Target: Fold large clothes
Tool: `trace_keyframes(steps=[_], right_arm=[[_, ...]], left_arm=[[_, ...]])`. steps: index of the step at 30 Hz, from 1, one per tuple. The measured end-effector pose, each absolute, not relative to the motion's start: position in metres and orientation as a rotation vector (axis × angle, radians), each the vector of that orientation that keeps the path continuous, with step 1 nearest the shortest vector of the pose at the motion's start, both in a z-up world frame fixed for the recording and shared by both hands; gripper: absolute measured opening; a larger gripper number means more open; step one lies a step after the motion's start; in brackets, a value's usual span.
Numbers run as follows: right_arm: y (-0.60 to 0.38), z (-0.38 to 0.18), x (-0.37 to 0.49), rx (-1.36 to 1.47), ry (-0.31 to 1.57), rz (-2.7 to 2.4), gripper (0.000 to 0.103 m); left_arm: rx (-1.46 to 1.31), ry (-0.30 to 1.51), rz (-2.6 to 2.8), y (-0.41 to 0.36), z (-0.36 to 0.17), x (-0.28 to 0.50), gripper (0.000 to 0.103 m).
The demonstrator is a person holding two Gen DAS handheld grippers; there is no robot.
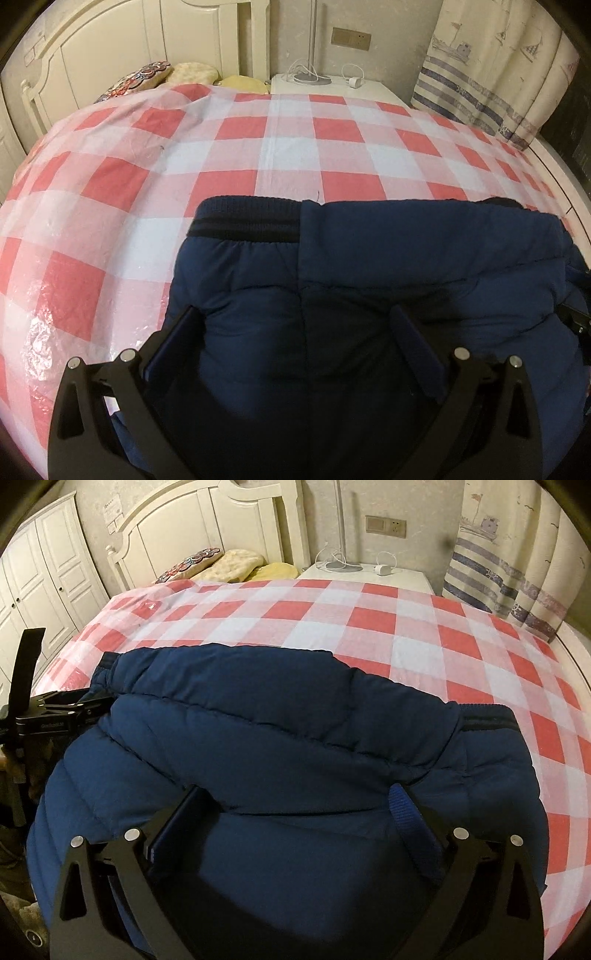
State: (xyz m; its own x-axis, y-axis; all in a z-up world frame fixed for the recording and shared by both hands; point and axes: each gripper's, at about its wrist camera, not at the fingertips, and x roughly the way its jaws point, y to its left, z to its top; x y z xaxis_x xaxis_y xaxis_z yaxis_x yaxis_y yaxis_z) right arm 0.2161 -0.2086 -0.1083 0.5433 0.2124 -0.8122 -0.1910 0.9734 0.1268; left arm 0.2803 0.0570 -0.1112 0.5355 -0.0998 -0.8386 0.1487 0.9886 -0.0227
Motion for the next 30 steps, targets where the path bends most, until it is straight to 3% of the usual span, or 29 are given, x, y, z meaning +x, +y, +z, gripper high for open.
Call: trace_keyframes(steps=[5,8,12,21,27,30], right_arm=[[-0.223,-0.073,0.186,0.02,0.878,0.165,0.095],[-0.248,-0.053,0.157,0.047,0.837,0.134,0.096],[-0.277,-0.078,0.146,0.081,0.913,0.066,0.097],[-0.292,-0.114,0.158,0.214,0.923,0.137,0.099],[-0.293,-0.114,0.157,0.23,0.916,0.144,0.099],[-0.281,-0.095,0.143,0.151,0.895,0.054,0.098]], left_arm=[[0.069,0.85,-0.1,0.078,-0.063,0.224,0.1],[0.108,0.846,-0.098,0.088,-0.061,0.194,0.1],[0.118,0.917,-0.088,0.092,-0.098,0.187,0.101],[-0.074,0.945,-0.159,0.112,-0.113,0.204,0.101],[-0.085,0.937,-0.143,0.112,-0.11,0.201,0.101],[0.013,0.845,-0.036,0.099,-0.083,0.173,0.099]])
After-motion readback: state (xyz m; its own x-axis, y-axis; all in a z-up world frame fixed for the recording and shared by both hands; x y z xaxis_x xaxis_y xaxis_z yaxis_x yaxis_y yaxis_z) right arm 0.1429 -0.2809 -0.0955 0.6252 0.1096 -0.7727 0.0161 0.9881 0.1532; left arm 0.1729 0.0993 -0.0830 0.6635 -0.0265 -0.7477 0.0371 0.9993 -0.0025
